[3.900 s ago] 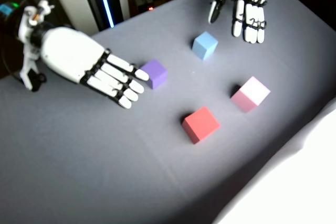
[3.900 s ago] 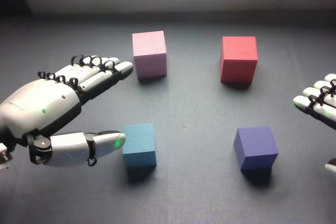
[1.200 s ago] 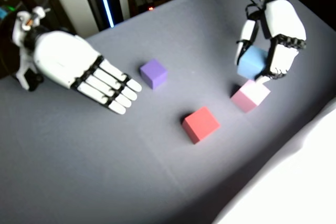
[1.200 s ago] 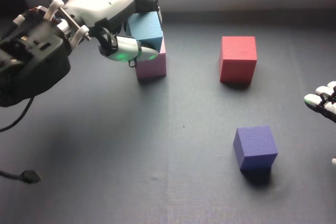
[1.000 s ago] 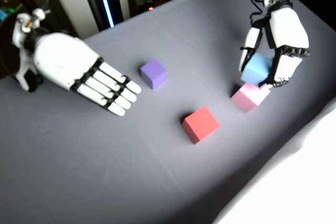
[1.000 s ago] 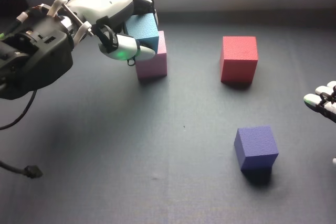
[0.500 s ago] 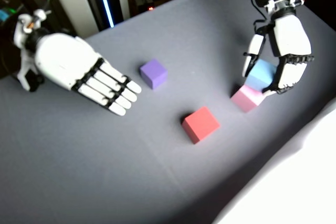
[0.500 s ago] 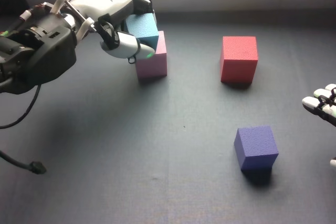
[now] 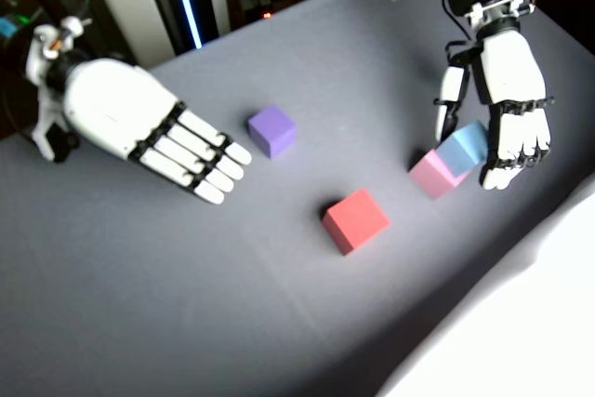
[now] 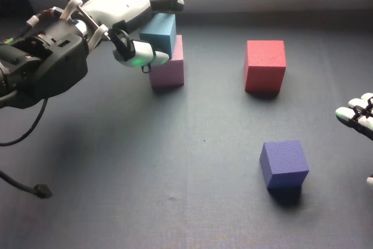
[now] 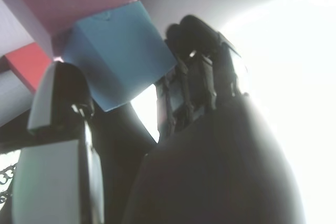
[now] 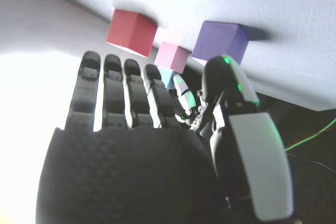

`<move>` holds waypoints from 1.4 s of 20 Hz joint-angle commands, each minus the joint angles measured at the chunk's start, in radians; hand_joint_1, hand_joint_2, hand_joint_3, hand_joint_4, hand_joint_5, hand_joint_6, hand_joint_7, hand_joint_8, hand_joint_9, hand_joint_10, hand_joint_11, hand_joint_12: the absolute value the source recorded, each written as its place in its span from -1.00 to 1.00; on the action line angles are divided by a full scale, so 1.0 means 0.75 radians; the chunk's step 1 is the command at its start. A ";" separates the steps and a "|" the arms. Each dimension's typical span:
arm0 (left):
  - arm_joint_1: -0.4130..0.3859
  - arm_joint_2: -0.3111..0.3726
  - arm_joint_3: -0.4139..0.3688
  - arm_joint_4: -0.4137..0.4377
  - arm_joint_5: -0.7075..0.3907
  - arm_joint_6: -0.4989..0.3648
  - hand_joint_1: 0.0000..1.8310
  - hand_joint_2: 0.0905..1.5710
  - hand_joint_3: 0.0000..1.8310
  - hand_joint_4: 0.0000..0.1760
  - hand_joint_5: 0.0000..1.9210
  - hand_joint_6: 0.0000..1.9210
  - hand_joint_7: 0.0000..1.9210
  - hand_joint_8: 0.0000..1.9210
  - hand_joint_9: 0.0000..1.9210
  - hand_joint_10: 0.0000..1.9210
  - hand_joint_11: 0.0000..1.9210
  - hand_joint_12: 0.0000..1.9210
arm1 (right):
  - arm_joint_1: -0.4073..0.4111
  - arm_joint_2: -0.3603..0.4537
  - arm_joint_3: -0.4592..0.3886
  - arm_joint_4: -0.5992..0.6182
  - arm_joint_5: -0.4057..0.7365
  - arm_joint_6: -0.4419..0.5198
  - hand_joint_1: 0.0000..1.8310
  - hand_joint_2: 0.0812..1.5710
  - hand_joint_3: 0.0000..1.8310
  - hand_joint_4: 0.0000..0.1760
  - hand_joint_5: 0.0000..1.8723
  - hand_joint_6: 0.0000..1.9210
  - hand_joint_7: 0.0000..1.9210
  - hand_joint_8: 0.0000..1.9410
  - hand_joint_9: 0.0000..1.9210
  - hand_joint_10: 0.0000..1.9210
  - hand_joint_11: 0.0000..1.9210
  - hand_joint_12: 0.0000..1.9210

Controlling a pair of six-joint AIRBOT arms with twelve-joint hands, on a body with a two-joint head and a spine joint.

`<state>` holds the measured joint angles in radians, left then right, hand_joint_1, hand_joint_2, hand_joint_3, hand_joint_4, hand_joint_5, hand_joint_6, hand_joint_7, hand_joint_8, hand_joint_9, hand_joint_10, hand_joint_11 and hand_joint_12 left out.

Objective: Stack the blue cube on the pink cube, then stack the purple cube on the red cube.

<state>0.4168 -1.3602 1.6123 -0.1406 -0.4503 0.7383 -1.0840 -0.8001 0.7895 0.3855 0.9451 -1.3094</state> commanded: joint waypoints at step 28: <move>0.817 0.537 -0.698 -0.240 -1.332 -0.038 -0.32 0.65 -1.00 0.16 -1.00 -1.00 -1.00 -1.00 -1.00 -1.00 -1.00 -1.00 | 0.225 -0.224 0.215 -0.277 -0.059 0.384 -0.14 0.34 -1.00 -0.84 -1.00 -1.00 -1.00 -1.00 -1.00 -0.96 -1.00 0.37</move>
<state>1.0405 -0.9657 1.0889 -0.3275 -1.3144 0.7132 -0.9195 -0.9771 0.9531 0.1822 0.7990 -1.0248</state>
